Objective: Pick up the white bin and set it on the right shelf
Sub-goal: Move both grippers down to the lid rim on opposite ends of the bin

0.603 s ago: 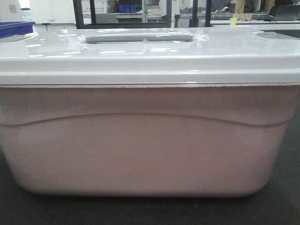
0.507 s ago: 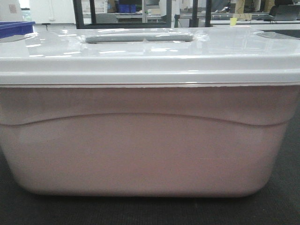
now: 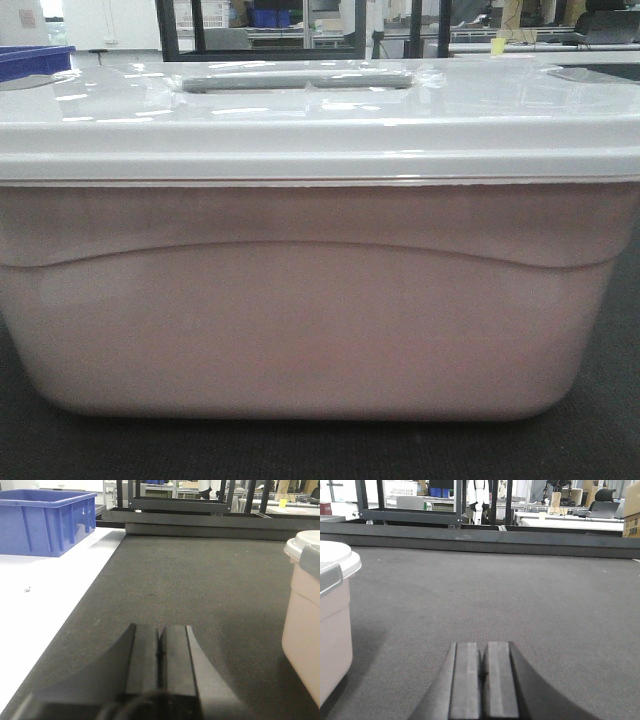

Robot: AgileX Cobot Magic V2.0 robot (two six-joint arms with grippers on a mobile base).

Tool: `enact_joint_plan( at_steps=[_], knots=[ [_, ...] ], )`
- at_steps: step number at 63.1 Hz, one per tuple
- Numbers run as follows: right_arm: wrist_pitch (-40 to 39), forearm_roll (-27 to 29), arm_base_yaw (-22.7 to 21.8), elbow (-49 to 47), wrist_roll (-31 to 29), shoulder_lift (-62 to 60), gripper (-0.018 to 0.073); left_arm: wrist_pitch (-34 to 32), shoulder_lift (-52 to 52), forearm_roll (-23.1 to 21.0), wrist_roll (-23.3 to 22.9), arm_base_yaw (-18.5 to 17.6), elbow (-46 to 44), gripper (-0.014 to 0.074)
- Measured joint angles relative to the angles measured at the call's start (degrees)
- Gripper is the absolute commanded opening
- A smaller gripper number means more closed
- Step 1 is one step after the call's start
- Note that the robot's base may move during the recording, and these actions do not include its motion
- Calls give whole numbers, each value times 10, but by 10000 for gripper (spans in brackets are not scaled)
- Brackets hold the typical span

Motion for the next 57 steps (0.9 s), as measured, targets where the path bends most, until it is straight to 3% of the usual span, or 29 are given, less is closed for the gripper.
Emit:
enact_joint_plan(
  at_steps=[22, 36, 42, 57],
  knots=[
    [-31, 0, 0, 0, 0, 0, 76, -2, 0, -11, 0, 0, 0, -118],
    [-77, 0, 0, -41, 0, 0, 76, -105, 0, -63, 0, 0, -9, -118],
    [-63, 0, 0, -119, 0, 0, 76, -79, 3, -60, 0, 1, -69, -117],
    [31, 0, 0, -336, 0, 88, 80, 55, 101, -4, 0, 1, -306, -113]
  ],
)
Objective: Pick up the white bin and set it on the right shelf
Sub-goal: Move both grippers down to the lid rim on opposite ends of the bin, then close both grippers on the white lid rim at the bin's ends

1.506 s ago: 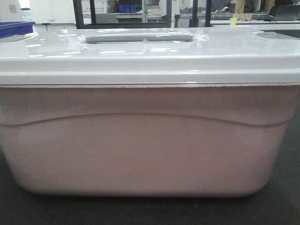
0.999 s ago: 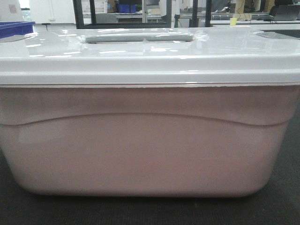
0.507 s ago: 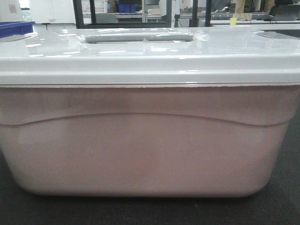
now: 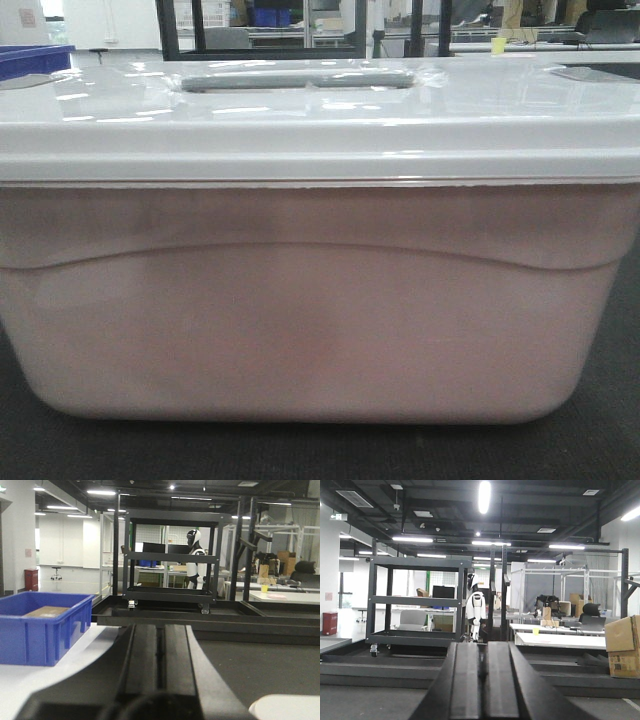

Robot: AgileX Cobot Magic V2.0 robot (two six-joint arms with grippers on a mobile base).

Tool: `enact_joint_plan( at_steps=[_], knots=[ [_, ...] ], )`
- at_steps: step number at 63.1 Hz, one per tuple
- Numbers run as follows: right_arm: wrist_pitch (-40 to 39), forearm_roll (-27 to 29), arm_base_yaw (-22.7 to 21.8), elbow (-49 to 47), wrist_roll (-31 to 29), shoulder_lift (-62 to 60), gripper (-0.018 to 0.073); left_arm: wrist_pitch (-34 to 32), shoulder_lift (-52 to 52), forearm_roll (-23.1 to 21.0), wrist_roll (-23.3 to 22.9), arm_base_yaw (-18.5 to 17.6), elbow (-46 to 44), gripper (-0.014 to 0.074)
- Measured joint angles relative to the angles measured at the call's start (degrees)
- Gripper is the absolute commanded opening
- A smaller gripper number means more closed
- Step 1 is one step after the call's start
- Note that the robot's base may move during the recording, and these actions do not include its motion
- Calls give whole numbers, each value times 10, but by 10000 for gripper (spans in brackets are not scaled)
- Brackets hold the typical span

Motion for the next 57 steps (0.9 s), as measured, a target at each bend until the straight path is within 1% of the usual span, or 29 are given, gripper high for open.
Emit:
enact_joint_plan(
  at_steps=[3, 8, 11, 14, 15, 16, 18, 23, 28, 32, 35, 37, 40, 46, 57],
  knots=[
    [13, 0, 0, -32, 0, 28, 90, 28, 24, 1, 0, 0, -38, -113],
    [30, 0, 0, -68, 0, 71, 152, 76, 67, 2, 0, 0, -95, -107],
    [36, 0, 0, -80, 0, 92, 213, 101, 89, 2, 0, 0, -119, -89],
    [43, 0, 0, -87, 0, 114, 304, 124, 113, 1, 0, 0, -139, -52],
    [46, 0, 0, -90, 0, 124, 318, 135, 120, -1, 0, 0, -144, -38],
    [48, 0, 0, -90, 0, 130, 361, 141, 126, -2, 0, 0, -148, -25],
    [54, 0, 0, -91, 0, 143, 418, 153, 138, -7, 0, 0, -155, 6],
    [75, 1, 0, -92, 0, 177, 556, 178, 162, -25, 0, 0, -165, 120],
    [104, 10, 0, -92, 0, 206, 644, 201, 182, -45, 0, 0, -168, 264],
    [129, 24, 0, -92, 0, 224, 632, 219, 192, -61, 0, 0, -168, 367],
    [151, 44, 0, -92, 0, 236, 633, 229, 199, -69, 0, 0, -168, 422],
    [165, 57, 0, -92, 0, 242, 633, 233, 202, -76, 0, 0, -168, 442],
    [192, 77, 0, -96, 0, 251, 633, 239, 206, -84, 0, 0, -168, 456],
    [257, 128, 0, -116, 0, 280, 633, 252, 215, -109, 0, 0, -169, 455],
    [362, 225, 0, -184, 0, 356, 633, 323, 260, -168, 0, 0, -205, 455]
  ],
)
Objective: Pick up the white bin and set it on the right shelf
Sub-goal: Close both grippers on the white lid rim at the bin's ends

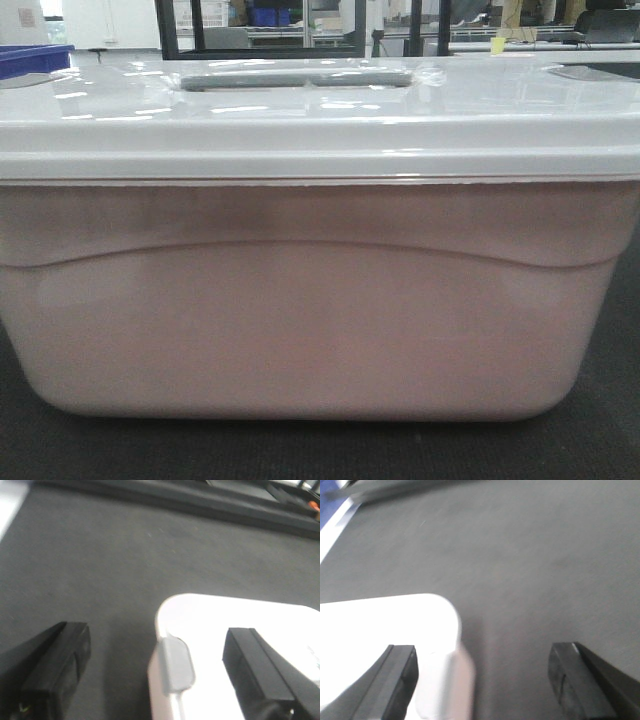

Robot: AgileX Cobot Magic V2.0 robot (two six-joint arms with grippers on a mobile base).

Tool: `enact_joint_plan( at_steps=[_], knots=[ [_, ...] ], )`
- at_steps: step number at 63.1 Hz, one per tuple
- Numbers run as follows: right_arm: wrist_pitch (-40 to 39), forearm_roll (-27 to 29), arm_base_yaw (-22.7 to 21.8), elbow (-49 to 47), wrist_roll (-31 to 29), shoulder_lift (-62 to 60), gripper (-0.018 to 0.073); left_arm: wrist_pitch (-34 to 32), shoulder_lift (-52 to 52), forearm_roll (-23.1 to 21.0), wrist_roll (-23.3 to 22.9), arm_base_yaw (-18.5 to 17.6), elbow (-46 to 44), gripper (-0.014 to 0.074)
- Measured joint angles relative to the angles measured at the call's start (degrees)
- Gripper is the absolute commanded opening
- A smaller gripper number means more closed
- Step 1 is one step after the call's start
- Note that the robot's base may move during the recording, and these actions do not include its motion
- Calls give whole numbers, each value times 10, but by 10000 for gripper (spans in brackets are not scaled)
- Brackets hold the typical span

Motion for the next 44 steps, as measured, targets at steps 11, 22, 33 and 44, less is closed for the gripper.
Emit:
enact_joint_plan(
  at_steps=[11, 22, 33, 44],
  knots=[
    [103, 56, 0, -89, 0, 96, 633, 101, 96, -15, 0, 0, -81, 455],
    [172, 88, -15, -120, -36, 159, 633, 179, 178, -15, 27, 0, -148, 454],
    [222, 178, -94, -122, -126, 187, 633, 213, 226, -29, 55, 14, -158, 445],
    [274, 320, -160, -115, -236, 237, 633, 262, 279, -122, 139, 74, -158, 438]
  ],
)
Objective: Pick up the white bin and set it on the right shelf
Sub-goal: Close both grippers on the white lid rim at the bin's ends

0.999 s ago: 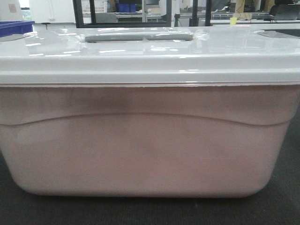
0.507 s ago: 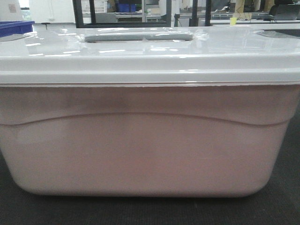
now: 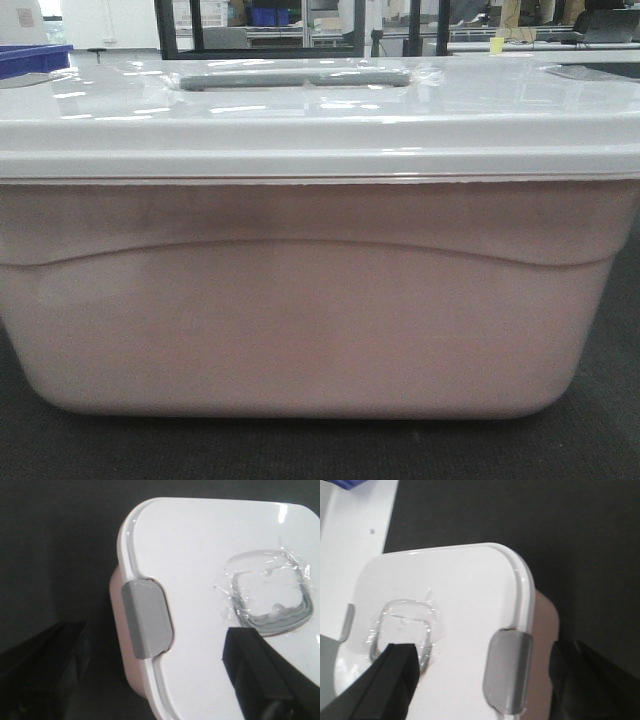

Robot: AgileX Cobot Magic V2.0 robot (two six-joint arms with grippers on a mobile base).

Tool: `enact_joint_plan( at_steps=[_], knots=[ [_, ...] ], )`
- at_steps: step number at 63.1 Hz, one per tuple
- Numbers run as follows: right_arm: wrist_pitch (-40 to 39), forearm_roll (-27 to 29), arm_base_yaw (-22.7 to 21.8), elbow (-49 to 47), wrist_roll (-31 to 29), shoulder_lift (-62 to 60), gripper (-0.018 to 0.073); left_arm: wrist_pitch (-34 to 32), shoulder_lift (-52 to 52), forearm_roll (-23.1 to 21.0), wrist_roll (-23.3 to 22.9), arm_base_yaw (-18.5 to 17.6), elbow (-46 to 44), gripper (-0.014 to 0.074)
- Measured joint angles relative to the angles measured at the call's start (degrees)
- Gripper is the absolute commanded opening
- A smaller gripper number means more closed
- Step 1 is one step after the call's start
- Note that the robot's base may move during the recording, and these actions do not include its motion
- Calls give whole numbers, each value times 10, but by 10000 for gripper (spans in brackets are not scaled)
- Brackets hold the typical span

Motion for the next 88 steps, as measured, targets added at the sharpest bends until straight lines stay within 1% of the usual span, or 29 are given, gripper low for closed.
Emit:
enact_joint_plan(
  at_steps=[4, 7, 12, 16, 19, 24, 33, 39, 51, 61, 69, 81, 88],
  knots=[
    [12, 44, -14, 11, -40, 26, 633, 22, 25, -58, 40, 28, 0, 438],
    [13, 65, -22, 21, -63, 42, 633, 29, 42, -104, 69, 45, 0, 438],
    [10, 82, -32, 38, -97, 62, 633, 31, 74, -162, 109, 68, 0, 438],
    [9, 86, -36, 54, -116, 74, 633, 31, 96, -187, 126, 77, -1, 438],
    [9, 89, -36, 66, -126, 79, 633, 30, 110, -195, 134, 83, -1, 438],
    [9, 105, -36, 91, -148, 89, 633, 28, 136, -195, 142, 86, -1, 438],
    [4, 155, -36, 134, -187, 107, 633, 26, 176, -193, 143, 86, 1, 438],
    [1, 183, -33, 158, -204, 118, 633, 23, 193, -193, 143, 86, 21, 437],
    [-5, 194, -11, 176, -215, 127, 633, 19, 198, -193, 145, 86, 78, 437],
    [-5, 204, 9, 180, -218, 127, 633, 16, 198, -228, 163, 85, 113, 437],
    [-5, 211, 24, 180, -221, 127, 633, 13, 198, -253, 171, 74, 127, 437],
    [-6, 217, 38, 180, -223, 127, 633, 12, 198, -280, 172, 42, 128, 437],
    [-6, 218, 40, 180, -223, 127, 633, 12, 198, -287, 172, 23, 128, 437]
  ],
)
